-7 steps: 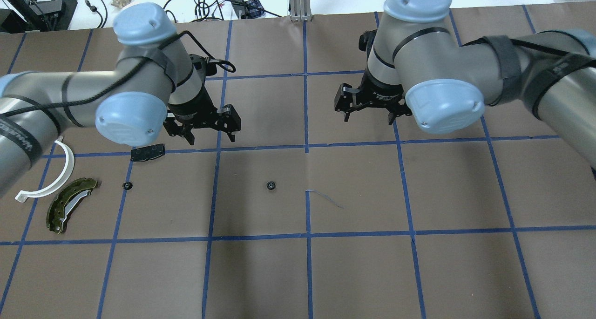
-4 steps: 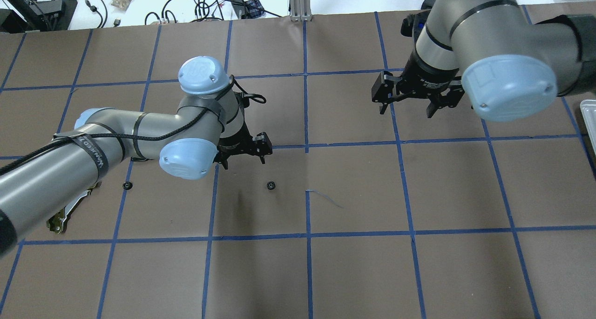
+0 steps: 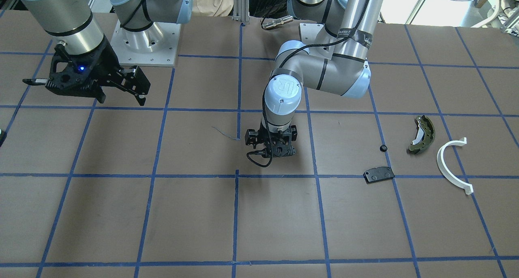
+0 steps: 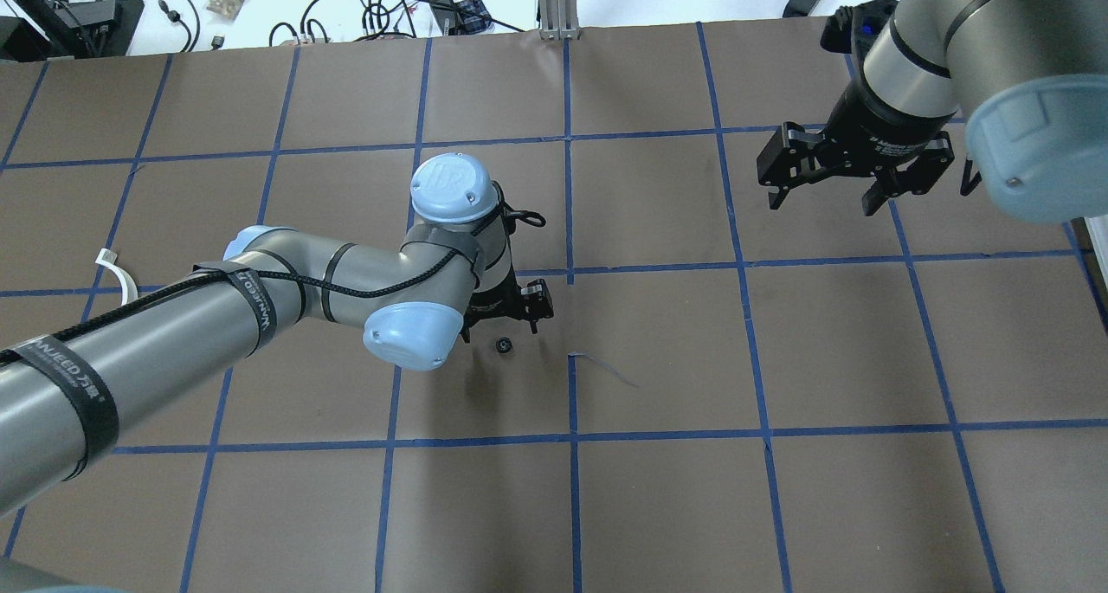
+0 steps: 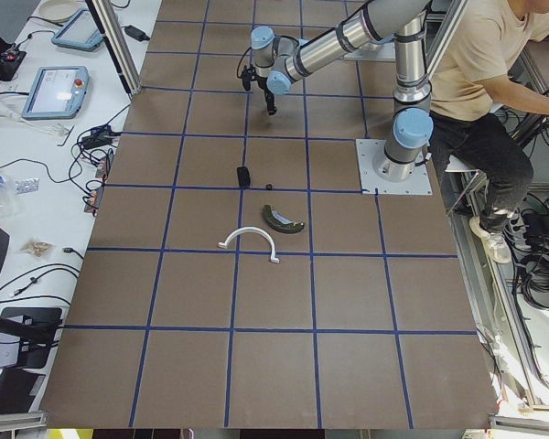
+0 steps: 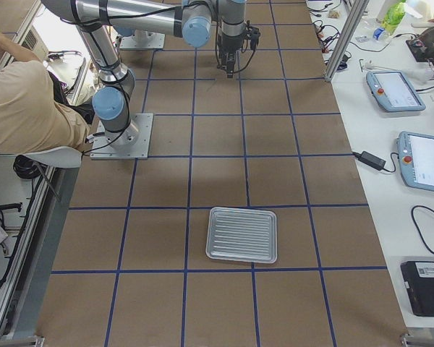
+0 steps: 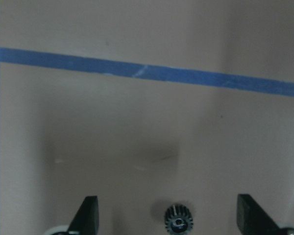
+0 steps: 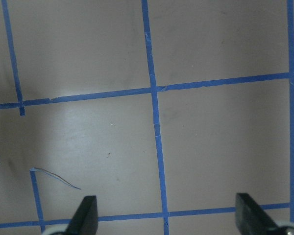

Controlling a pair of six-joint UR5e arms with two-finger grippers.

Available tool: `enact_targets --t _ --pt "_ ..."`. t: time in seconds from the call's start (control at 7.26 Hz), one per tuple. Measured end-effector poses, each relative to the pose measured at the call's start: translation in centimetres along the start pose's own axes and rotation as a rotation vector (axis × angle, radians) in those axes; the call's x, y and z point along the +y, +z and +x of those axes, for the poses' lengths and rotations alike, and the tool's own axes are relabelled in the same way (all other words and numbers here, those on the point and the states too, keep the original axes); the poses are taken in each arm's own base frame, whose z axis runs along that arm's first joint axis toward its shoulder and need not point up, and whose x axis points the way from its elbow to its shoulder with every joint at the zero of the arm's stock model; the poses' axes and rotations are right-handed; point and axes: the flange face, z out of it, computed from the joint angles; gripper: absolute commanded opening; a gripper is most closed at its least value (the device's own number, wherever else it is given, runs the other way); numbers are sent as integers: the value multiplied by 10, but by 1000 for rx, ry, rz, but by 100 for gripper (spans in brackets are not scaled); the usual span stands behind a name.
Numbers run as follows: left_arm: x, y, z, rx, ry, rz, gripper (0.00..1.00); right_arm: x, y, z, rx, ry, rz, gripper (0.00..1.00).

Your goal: Place bearing gear from tray to pile

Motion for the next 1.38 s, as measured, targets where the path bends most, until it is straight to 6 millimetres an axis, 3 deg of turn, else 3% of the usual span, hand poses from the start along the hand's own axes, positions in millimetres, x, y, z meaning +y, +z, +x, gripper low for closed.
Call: enact_targets --t 0.14,0.28,0.41,0.69,1.1,1.24,1.38 --pt "3 4 -1 -5 21 -6 74 5 -6 4 25 -2 3 100" --pt "3 7 -1 -8 37 -11 42 12 -12 7 50 -4 -4 100" --pt "3 7 -2 -7 44 -12 28 17 -14 7 59 -5 -19 100" --pt "3 5 -2 6 46 -13 9 25 -17 2 57 5 -35 100" --pt "0 -8 -5 32 47 -1 13 31 -15 -25 43 14 -40 100" --pt "-11 -20 -20 37 50 19 14 32 -13 -31 40 16 -44 100" --pt "-30 -34 -55 42 63 31 14 32 -11 -35 34 16 -48 100"
